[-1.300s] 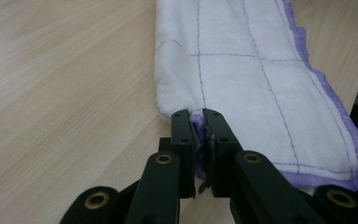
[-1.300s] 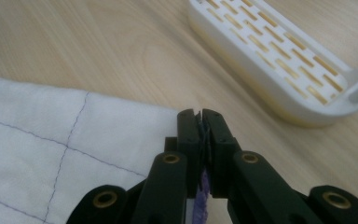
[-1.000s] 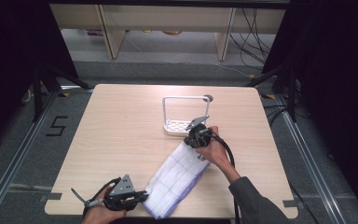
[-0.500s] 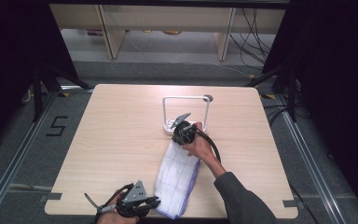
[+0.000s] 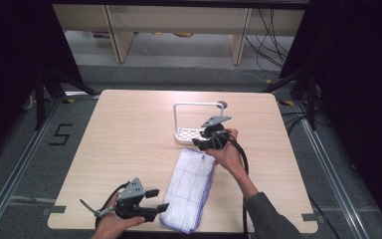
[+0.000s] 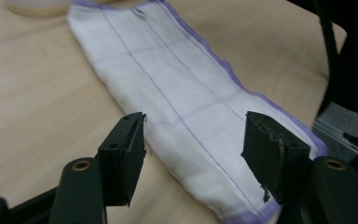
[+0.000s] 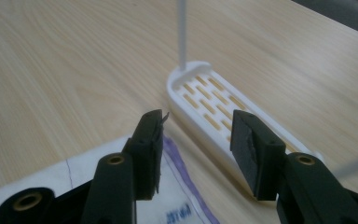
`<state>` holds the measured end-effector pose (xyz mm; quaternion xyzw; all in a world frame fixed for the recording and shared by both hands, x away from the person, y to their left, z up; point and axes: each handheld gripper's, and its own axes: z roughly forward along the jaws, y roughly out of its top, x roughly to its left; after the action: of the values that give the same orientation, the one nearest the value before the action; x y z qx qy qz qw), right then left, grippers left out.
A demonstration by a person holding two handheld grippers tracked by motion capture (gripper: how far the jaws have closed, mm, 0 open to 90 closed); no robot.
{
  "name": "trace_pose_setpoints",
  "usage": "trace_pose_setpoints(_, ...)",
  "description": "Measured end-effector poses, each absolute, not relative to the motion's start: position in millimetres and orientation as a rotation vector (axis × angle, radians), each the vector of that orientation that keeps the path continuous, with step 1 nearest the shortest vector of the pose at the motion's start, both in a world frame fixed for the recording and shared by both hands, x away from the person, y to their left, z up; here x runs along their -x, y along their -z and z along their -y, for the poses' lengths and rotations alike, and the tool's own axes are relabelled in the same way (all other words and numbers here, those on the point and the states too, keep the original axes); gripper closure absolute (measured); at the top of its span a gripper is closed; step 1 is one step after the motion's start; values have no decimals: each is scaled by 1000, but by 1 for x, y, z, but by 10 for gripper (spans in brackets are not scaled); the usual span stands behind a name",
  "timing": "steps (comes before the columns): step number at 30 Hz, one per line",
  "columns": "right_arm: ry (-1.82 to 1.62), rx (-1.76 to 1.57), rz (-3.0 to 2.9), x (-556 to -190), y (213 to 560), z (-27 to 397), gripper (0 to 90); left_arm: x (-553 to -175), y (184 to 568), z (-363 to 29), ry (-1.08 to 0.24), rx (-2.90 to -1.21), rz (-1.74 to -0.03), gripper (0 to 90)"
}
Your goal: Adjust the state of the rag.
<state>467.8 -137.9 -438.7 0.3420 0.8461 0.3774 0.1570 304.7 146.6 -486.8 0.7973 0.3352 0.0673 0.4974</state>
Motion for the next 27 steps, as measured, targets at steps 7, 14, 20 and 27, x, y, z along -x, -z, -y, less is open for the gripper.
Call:
trace_pose_setpoints(7,-980,-1136,-2401,-448,453,179,520,-366,481,-140,-265,-1970,-866,381)
trace_pose_setpoints(14,-978,-1195,-2403,-446,468,196,513,-418,486,-119,-285,-2016,-900,379)
trace_pose_setpoints(20,-965,-1165,-2415,-447,473,187,499,-442,487,-97,-265,-2043,-876,381)
trace_pose_setpoints(27,-930,-1227,-2441,-448,479,182,487,-462,497,-73,-219,-2101,-845,388)
